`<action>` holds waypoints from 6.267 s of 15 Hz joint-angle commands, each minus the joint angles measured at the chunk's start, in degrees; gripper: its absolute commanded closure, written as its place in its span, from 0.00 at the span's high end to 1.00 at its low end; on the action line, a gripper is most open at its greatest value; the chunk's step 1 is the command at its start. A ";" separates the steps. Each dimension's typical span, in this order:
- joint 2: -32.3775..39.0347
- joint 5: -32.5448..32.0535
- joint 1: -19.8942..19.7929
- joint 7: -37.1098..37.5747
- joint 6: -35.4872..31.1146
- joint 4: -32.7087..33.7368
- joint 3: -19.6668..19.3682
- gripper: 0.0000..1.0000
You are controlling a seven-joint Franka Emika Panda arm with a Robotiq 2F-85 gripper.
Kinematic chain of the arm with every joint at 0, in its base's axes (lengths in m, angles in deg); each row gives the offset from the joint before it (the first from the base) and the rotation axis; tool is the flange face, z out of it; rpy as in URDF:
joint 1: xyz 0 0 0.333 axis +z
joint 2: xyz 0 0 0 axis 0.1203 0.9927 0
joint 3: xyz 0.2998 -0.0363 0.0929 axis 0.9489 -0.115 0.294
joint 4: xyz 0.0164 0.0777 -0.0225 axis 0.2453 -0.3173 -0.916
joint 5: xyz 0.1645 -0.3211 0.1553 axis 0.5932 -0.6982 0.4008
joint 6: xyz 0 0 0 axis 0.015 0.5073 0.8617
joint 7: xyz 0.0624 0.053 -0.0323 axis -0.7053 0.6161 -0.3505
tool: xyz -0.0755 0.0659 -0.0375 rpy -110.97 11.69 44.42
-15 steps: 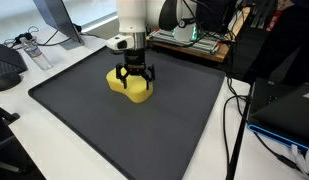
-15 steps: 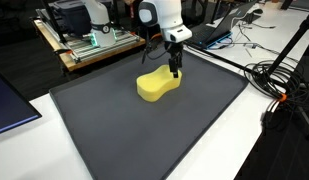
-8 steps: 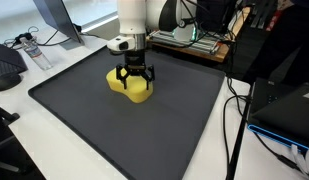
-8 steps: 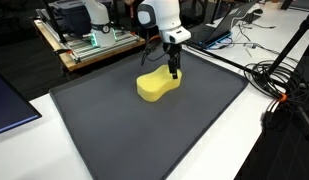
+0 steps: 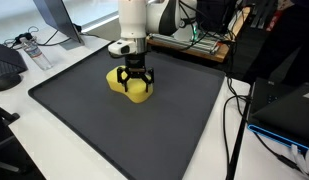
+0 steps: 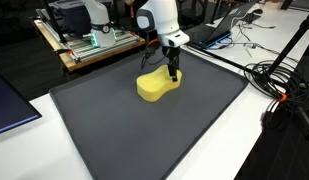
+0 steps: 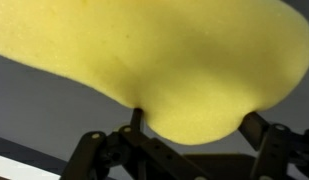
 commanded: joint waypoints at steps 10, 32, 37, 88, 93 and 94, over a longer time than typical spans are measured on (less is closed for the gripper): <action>0.45 0.37 -4.47 -0.42 1.31 0.13 3.76 0.10; -2.41 0.71 -3.27 3.49 0.45 -2.14 2.43 0.10; -2.50 0.67 -3.25 3.24 0.87 -2.27 2.57 0.10; -3.21 -21.11 24.40 50.24 56.19 23.52 -6.18 1.00; 4.52 -20.66 27.31 50.18 61.38 31.94 -7.59 1.00; 6.23 -20.75 28.15 50.27 63.41 33.90 -7.91 1.00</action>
